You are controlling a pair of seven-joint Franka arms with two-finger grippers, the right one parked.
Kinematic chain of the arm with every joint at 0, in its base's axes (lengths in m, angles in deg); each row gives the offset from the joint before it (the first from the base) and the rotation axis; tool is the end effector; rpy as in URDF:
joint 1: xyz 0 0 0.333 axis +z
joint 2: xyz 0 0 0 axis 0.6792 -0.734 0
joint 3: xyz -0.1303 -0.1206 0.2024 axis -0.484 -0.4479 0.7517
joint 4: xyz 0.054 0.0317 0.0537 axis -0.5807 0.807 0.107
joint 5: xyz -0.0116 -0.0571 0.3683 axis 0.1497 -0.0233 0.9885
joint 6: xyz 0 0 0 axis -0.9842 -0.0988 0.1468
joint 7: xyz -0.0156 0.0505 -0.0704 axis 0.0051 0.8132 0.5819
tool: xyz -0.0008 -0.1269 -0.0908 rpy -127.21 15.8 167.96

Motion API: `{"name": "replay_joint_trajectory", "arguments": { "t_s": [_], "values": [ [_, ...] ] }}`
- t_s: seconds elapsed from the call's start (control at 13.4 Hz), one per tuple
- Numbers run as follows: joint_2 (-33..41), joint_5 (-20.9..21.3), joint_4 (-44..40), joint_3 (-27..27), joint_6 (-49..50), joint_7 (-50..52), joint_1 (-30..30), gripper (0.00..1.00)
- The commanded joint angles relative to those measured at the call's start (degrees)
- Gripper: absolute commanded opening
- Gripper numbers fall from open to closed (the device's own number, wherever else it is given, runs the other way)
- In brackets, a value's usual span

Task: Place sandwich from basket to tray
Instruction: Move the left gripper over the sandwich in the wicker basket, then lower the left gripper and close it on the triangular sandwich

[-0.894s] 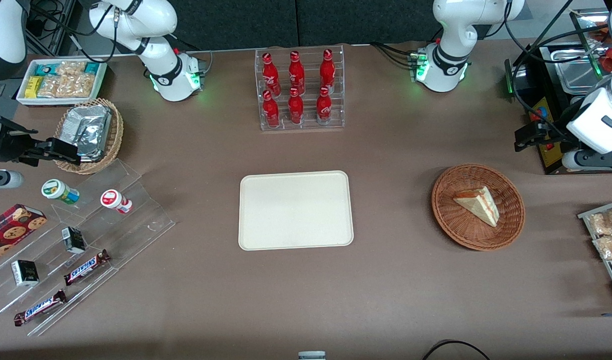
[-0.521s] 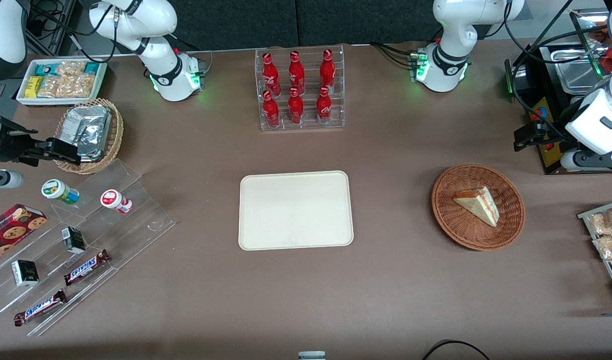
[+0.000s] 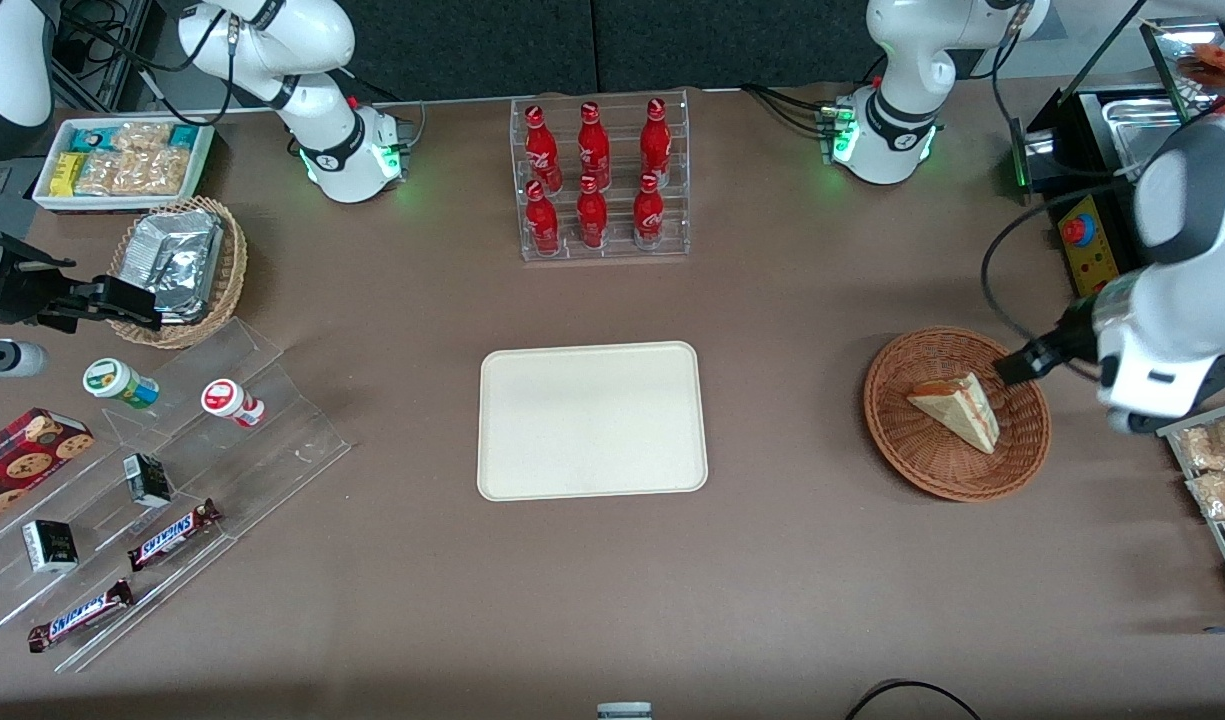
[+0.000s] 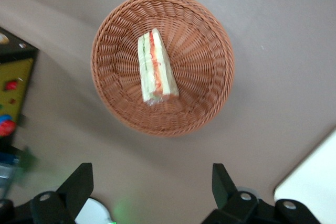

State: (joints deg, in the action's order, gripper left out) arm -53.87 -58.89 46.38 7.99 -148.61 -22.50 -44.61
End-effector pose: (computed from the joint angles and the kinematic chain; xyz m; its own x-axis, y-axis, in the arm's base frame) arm 0.5597 -0.0288 0.3841 0.8046 0.5647 -0.1834 0.5455 -0.8251 -0.1474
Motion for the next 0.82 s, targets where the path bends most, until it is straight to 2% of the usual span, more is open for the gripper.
{"name": "replay_joint_trajectory", "arguments": {
  "t_s": [0.0,0.3,0.74],
  "values": [
    [1.1,1.0,7.0,-0.2,-8.1,5.5,0.6,1.0],
    [-2.7,2.6,12.5,1.1,-16.9,7.1,0.7,1.0],
    [-7.7,2.2,18.3,2.8,-27.1,9.9,1.1,1.0]
  ]
}}
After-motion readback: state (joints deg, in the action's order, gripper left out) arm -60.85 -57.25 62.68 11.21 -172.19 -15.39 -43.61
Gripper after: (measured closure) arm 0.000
